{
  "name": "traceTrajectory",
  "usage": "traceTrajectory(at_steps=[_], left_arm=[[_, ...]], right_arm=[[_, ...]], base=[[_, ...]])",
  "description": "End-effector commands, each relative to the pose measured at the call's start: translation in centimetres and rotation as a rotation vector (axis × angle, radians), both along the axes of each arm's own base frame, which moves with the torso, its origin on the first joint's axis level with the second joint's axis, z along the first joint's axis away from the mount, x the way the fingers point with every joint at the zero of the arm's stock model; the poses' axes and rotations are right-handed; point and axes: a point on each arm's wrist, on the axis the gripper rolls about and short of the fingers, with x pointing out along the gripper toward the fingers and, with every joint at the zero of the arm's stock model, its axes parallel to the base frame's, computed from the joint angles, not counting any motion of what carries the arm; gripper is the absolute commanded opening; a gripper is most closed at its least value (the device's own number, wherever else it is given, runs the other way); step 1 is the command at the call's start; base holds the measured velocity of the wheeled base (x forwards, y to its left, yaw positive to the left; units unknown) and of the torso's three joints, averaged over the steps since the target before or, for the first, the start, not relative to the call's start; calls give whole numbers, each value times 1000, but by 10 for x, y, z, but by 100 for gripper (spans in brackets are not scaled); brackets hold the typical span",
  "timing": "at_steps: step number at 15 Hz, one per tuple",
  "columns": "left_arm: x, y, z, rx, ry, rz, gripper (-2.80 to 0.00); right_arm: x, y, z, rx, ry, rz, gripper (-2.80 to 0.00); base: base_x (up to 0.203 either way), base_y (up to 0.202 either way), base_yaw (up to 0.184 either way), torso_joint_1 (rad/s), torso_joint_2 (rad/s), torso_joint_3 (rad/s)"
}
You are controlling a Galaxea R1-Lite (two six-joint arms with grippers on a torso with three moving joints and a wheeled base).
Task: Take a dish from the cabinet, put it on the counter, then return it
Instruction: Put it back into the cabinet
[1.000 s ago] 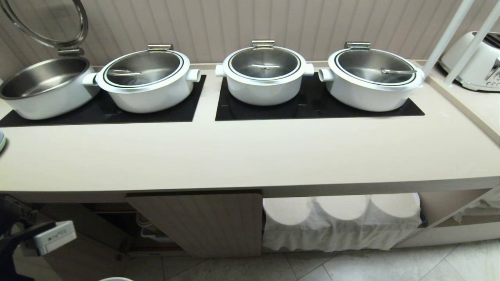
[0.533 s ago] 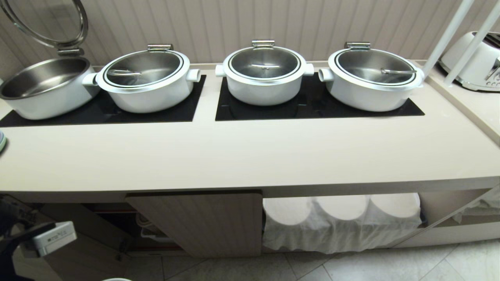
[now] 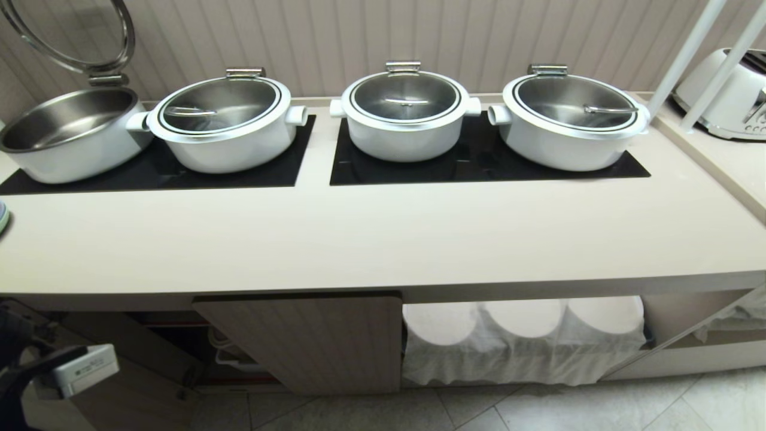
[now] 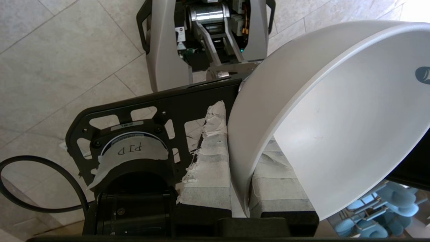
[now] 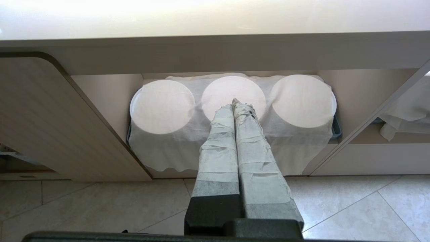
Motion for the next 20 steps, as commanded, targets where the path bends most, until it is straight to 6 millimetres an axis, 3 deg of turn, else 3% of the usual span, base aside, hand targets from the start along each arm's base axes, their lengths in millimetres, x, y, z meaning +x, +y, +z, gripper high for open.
traceTrajectory(at_steps=[1, 14, 20], left_arm=[[-1, 0, -4, 6, 23, 2, -280], [-1, 1, -9, 16, 29, 12, -280], [-2, 1, -9, 14, 24, 15, -280]], right_arm=[[0, 0, 0, 0, -1, 0, -280], [0, 0, 0, 0, -2, 0, -280], [0, 0, 0, 0, -1, 1, -280]], base=[[0, 0, 0, 0, 0, 0], [0, 0, 0, 0, 0, 0], [2, 165, 3, 1, 0, 3]])
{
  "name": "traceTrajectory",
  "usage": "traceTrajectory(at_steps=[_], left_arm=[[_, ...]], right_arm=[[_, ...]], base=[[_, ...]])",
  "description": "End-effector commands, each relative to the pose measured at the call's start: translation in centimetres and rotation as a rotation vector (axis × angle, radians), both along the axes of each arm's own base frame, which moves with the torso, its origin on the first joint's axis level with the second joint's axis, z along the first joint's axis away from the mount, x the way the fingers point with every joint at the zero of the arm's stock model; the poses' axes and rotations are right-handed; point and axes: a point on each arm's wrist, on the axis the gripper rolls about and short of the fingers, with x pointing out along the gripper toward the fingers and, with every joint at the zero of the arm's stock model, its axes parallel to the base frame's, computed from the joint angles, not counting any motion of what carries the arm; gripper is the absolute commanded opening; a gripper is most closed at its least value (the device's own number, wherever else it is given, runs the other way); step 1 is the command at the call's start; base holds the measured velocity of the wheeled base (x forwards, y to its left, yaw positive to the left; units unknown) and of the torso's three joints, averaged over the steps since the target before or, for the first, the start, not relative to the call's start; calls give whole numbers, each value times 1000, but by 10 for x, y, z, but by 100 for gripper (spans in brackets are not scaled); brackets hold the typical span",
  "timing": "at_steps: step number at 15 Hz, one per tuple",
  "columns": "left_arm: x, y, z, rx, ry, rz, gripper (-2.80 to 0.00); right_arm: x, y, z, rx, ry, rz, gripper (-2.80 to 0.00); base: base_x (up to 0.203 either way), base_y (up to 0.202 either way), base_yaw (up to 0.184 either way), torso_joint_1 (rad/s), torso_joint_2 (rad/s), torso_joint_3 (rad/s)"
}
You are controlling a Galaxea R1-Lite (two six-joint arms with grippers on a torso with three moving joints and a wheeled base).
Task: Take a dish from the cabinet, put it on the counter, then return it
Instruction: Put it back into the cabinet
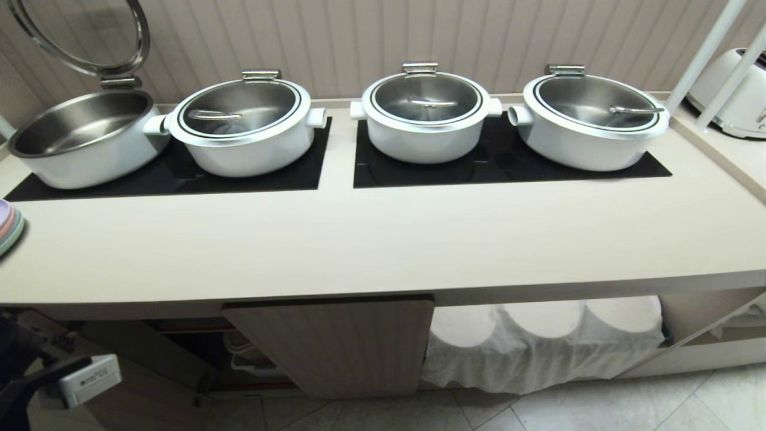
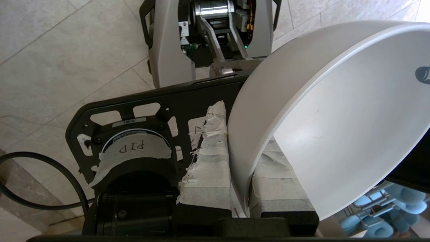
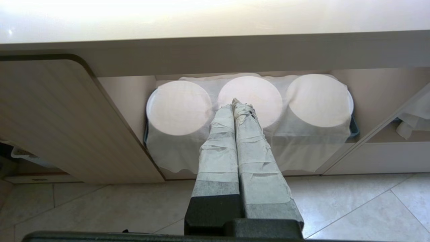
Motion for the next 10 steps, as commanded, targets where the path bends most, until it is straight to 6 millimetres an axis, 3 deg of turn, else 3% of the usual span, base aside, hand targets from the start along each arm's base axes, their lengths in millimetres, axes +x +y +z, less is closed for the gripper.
traceTrajectory(at_steps=[1, 10], left_arm=[[-1, 0, 0, -1, 4, 2, -280], [-1, 0, 0, -2, 4, 0, -280]], right_arm=[[0, 0, 0, 0, 0, 0, -280], [0, 0, 0, 0, -2, 0, -280]], base=[[0, 191, -1, -5, 3, -2], [0, 194, -1, 1, 2, 4]])
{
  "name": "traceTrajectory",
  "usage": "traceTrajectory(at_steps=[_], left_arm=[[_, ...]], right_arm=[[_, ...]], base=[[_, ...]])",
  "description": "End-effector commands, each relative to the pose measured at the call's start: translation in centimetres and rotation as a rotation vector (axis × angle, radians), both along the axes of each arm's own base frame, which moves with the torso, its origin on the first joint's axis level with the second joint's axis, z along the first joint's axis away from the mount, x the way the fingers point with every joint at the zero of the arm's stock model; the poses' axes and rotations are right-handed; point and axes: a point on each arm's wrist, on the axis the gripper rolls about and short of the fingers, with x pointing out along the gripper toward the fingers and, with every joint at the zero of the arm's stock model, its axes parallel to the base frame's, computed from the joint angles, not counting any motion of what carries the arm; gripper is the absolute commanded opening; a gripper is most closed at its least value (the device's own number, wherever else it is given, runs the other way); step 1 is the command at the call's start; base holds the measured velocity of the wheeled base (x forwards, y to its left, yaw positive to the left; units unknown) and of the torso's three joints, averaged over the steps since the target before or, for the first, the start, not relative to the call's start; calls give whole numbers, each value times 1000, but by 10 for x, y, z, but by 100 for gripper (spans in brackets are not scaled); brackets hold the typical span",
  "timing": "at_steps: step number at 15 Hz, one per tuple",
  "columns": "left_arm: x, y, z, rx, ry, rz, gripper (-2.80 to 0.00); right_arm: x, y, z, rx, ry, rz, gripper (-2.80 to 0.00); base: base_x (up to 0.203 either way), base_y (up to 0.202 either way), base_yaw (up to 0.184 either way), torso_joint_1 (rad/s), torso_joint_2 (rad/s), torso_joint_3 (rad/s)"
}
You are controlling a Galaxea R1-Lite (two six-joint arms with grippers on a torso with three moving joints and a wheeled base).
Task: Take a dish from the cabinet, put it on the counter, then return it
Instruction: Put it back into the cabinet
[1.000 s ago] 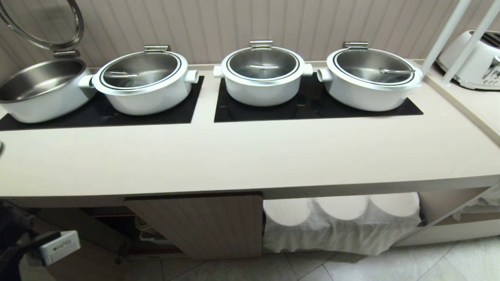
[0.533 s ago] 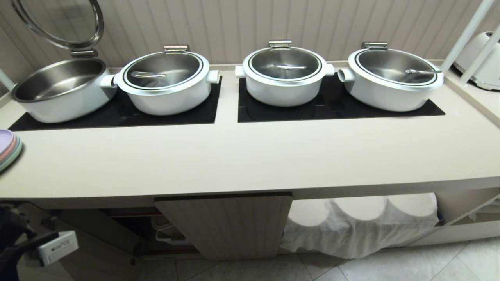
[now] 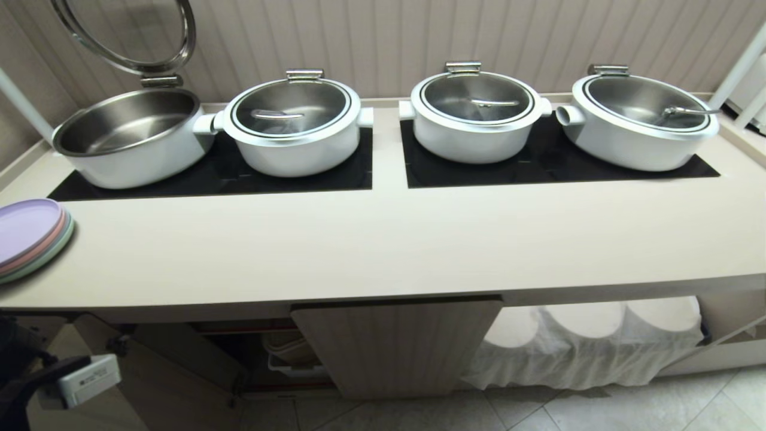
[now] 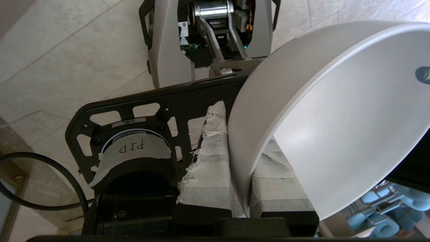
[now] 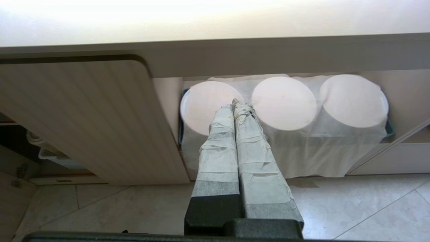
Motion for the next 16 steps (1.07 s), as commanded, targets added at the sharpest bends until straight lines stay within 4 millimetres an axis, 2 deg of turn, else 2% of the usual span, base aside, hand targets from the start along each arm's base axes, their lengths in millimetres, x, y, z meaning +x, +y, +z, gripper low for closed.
traceTrajectory(at_steps=[1, 7, 16], left_arm=[[0, 0, 0, 0, 6, 0, -280], [-1, 0, 0, -1, 2, 0, -280], [-11, 3, -1, -7, -21, 6, -280]], right_arm=[[0, 0, 0, 0, 0, -1, -280], [0, 0, 0, 0, 0, 0, -280], [0, 0, 0, 1, -2, -1, -280]], base=[[0, 195, -4, 5, 5, -2], [0, 165, -2, 2, 3, 2], [0, 0, 0, 0, 0, 0]])
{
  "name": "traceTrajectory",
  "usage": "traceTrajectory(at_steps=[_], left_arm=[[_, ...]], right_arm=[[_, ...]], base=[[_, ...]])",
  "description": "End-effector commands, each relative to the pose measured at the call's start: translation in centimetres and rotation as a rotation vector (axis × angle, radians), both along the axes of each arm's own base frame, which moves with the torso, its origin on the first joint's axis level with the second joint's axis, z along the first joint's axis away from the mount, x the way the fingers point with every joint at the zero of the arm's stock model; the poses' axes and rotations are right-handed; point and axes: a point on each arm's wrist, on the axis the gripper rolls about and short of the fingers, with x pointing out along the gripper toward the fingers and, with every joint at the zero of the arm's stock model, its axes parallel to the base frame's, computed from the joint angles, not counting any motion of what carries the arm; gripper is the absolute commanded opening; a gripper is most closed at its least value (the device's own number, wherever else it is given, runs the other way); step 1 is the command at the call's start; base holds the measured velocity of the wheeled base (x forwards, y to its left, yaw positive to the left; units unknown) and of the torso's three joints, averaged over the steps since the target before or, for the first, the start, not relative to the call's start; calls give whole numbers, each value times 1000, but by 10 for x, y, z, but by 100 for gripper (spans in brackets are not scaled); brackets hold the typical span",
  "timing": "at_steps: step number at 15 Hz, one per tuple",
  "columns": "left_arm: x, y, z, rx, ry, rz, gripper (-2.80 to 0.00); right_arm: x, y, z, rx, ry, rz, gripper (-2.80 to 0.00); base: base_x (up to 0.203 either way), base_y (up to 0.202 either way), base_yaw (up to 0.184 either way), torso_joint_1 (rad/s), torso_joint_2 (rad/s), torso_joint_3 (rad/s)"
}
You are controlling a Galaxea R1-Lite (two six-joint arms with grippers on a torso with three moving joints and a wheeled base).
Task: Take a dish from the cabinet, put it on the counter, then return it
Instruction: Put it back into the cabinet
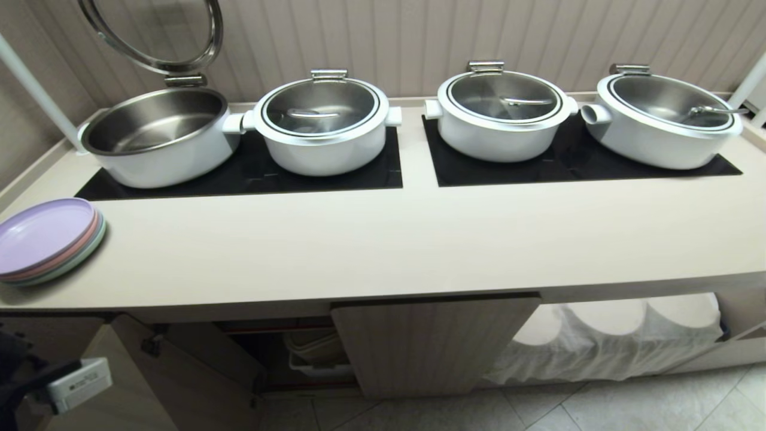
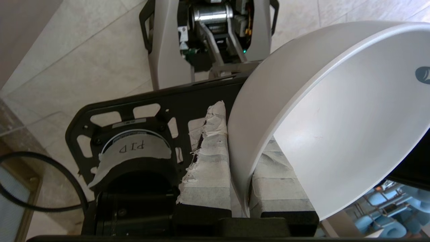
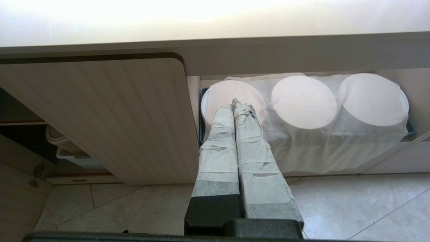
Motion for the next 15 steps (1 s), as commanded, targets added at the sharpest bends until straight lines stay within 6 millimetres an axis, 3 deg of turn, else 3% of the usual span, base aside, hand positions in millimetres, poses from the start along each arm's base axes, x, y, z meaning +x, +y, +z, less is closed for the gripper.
traceTrajectory(at_steps=[1, 15], left_arm=[[-6, 2, -2, -2, 1, 0, -280], [-5, 1, -9, -30, -42, 27, -280]], right_arm=[[0, 0, 0, 1, -1, -1, -280], [0, 0, 0, 1, -2, 0, -280]], base=[[0, 0, 0, 0, 0, 0], [0, 0, 0, -6, 10, 7]])
